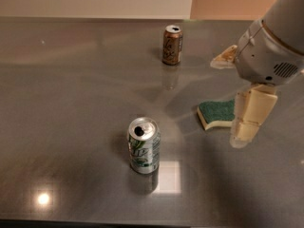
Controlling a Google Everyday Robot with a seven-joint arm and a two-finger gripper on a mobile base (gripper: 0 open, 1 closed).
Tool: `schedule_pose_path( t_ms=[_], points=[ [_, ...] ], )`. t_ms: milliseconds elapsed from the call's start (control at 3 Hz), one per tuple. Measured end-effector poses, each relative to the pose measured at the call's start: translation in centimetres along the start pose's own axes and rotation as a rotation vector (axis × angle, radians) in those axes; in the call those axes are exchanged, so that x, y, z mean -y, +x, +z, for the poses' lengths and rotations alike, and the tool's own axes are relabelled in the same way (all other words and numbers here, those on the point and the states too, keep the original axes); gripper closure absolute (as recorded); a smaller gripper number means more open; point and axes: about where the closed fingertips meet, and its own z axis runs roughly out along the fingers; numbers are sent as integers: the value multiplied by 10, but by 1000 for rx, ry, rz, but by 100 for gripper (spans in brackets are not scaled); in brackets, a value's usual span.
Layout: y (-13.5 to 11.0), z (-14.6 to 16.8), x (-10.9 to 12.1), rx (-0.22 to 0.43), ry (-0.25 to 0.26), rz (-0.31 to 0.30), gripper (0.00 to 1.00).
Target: Move 7up can near orange can
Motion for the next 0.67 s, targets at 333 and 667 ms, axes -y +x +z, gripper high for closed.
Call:
schedule_pose_path(
  t_ms=[333,667],
  points=[
    [-23,21,-24,43,-64,-65,0],
    [-46,37,-42,96,-116,-116,0]
  ],
)
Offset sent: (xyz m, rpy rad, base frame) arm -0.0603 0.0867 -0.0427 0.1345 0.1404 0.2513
